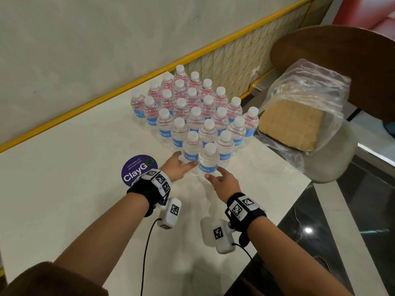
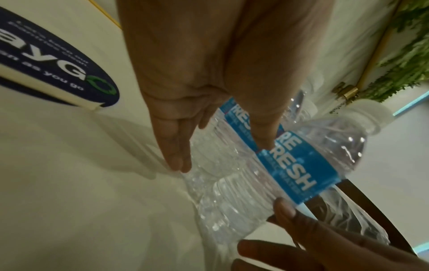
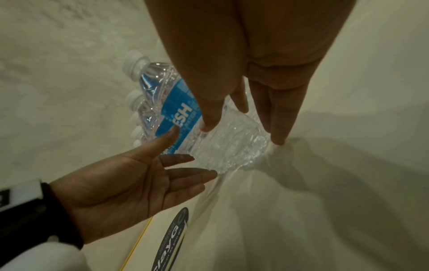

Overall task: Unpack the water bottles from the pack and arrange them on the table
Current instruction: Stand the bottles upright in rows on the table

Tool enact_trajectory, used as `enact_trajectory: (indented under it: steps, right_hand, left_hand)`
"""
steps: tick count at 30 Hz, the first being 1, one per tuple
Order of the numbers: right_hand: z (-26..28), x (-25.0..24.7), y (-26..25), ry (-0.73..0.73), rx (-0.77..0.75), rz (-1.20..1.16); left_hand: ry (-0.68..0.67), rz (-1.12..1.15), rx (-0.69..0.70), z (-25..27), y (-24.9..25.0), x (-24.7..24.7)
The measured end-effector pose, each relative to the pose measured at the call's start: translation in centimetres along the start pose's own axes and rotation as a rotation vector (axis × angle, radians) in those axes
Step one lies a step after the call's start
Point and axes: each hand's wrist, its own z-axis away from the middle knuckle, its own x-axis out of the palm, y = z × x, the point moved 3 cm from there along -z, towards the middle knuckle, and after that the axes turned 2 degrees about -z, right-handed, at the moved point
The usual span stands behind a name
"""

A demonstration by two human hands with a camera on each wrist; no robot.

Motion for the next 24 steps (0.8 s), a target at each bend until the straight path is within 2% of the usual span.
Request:
enact_trajectory:
  steps: [8, 18, 22, 24]
  right_hand:
    - [0.4, -0.6, -0.3, -0.015, -0.005, 0.023]
    - [0.5, -0.5, 0.0, -0.062, -0.007, -0.071]
    - [1.1, -1.9, -0.7, -0.065, -0.052, -0.065]
    - [1.8, -3.1, -1.3, -0.091, -0.085, -0.022]
  left_hand:
    - [-0.015, -0.021, 0.069, 0.6, 1.1, 0.1]
    - [-0.025, -0.103, 0.055, 0.7, 0.7, -0.4]
    - [0.030, -0.136, 0.047, 1.4, 0.9, -1.1]
    - [0.053, -0.112, 0.086, 2.6, 1.2, -1.5]
